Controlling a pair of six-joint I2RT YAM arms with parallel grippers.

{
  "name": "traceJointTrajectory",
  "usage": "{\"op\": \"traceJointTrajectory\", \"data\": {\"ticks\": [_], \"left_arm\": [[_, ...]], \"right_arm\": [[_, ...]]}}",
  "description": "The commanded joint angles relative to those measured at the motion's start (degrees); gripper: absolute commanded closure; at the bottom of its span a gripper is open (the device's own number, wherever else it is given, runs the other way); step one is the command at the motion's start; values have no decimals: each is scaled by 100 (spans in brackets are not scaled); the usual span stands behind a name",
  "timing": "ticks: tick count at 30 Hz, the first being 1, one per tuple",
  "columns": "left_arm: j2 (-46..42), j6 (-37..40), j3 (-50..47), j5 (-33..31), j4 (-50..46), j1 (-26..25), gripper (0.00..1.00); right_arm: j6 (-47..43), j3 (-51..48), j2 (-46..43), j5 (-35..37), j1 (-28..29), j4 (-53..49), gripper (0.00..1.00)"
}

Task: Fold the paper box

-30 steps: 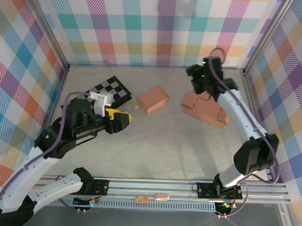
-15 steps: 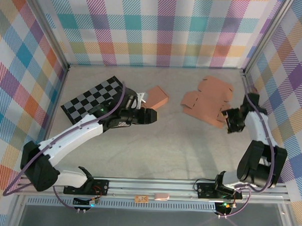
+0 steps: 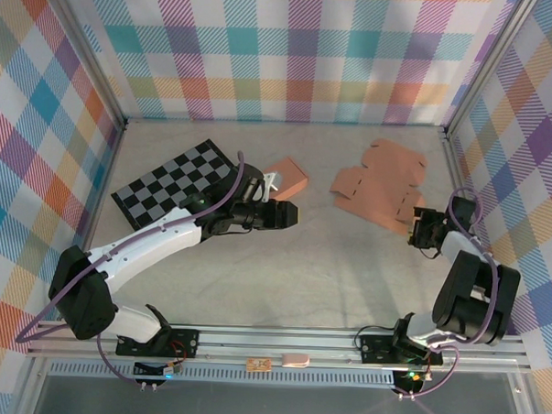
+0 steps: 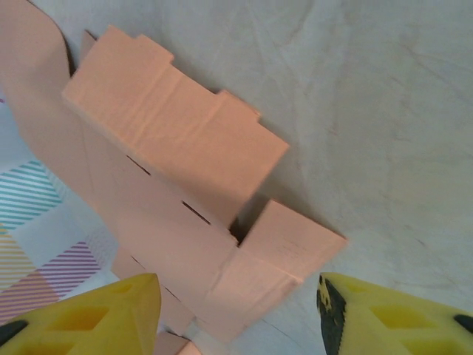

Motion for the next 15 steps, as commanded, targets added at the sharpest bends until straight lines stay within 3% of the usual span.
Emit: {"op": "traceJointTrajectory", "data": {"ticks": [1, 15], "left_arm": [[-162, 30, 6, 80, 134, -30, 49], [-223, 189, 49, 90, -34, -13, 49]], "right_arm": [[266, 120, 279, -207, -14, 611, 44], [196, 317, 815, -223, 142, 726, 50]]}}
